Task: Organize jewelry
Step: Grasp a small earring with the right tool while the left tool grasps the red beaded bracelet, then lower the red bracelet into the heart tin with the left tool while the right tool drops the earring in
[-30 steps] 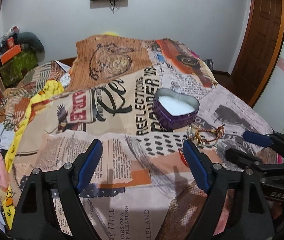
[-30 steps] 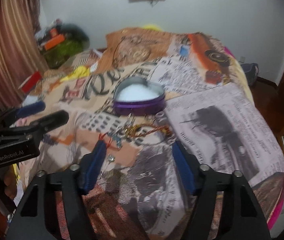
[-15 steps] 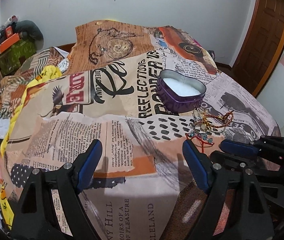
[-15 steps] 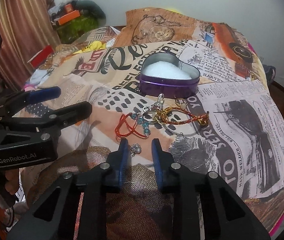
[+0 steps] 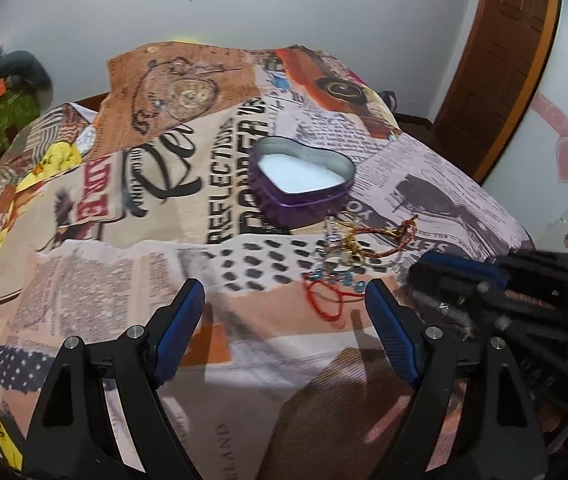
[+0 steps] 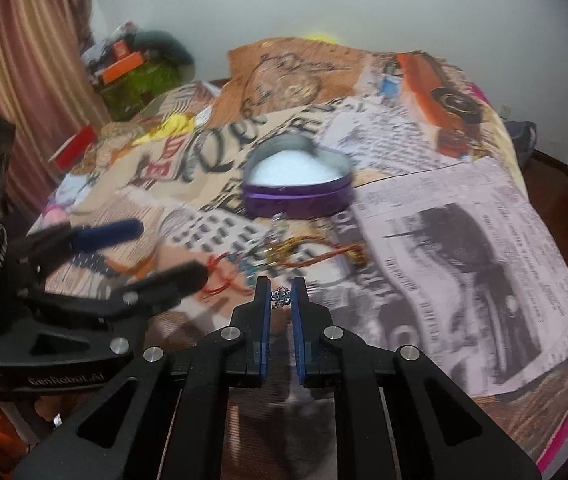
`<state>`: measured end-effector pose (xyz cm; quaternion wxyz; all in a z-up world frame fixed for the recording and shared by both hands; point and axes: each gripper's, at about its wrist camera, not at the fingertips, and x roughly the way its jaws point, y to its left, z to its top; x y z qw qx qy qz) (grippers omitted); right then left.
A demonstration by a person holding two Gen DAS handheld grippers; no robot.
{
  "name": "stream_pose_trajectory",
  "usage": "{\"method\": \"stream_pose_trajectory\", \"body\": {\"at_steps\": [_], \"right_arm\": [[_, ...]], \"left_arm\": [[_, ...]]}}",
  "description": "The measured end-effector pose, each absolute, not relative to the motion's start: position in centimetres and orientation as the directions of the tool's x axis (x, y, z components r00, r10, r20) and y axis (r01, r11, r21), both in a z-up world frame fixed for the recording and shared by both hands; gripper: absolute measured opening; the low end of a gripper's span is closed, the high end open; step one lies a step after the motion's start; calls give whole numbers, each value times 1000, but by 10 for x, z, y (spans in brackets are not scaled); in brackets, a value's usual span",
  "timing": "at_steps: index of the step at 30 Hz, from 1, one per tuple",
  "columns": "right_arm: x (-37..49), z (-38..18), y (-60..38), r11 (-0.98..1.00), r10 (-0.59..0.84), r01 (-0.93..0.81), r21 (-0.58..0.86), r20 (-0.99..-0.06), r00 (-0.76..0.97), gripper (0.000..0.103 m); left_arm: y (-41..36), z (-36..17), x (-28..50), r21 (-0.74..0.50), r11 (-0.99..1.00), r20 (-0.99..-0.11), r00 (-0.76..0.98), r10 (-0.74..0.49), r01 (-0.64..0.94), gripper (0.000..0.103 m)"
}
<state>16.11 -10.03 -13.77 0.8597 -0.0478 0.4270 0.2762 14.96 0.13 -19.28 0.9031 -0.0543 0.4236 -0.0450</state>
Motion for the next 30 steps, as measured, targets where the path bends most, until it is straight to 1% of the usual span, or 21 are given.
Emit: {"method": "stream_pose_trajectory", "body": {"at_steps": [4, 6, 7, 9, 13, 14, 15, 16, 18, 20, 21, 30], "right_arm": [[167, -134, -116, 864, 417, -480, 151, -748, 516, 9], [171, -134, -125, 874, 411, -461, 156, -743, 529, 9], [172, -134, -127, 877, 408, -455, 156, -741, 533, 9], [174, -134, -132, 883, 401, -443, 154, -738, 543, 9], [176, -135, -137, 887, 401, -433, 160, -733, 550, 9], [177, -135, -139, 887, 402, -433, 161, -732, 550, 9], [177, -135, -138, 887, 401, -433, 160, -731, 552, 9], [177, -135, -139, 887, 401, -433, 159, -731, 553, 9], [176, -134, -140, 886, 403, -435, 160, -729, 553, 9], [175, -133, -141, 886, 404, -436, 159, -728, 554, 9], [175, -133, -141, 885, 405, -437, 160, -727, 555, 9], [170, -118, -139, 884, 410, -443, 150, -705, 579, 9]], "left_arm": [[-7, -199, 158, -137, 989, -770, 622, -143, 57, 81], [-11, -201, 161, -144, 987, -776, 610, -158, 73, 73], [-13, -203, 164, -148, 985, -782, 600, -169, 85, 70], [-17, -208, 166, -154, 983, -789, 585, -185, 103, 61], [-23, -213, 169, -152, 981, -798, 570, -196, 125, 54], [-22, -213, 170, -160, 978, -798, 567, -206, 130, 49], [-22, -213, 170, -169, 977, -796, 566, -214, 132, 40], [-22, -213, 170, -174, 976, -797, 564, -219, 134, 34], [-21, -213, 171, -183, 974, -797, 560, -226, 133, 17], [-21, -213, 171, -185, 974, -798, 558, -226, 130, 10], [-20, -213, 170, -187, 974, -798, 559, -226, 126, 7], [-17, -193, 158, -178, 976, -767, 604, -217, 124, 7]]}}
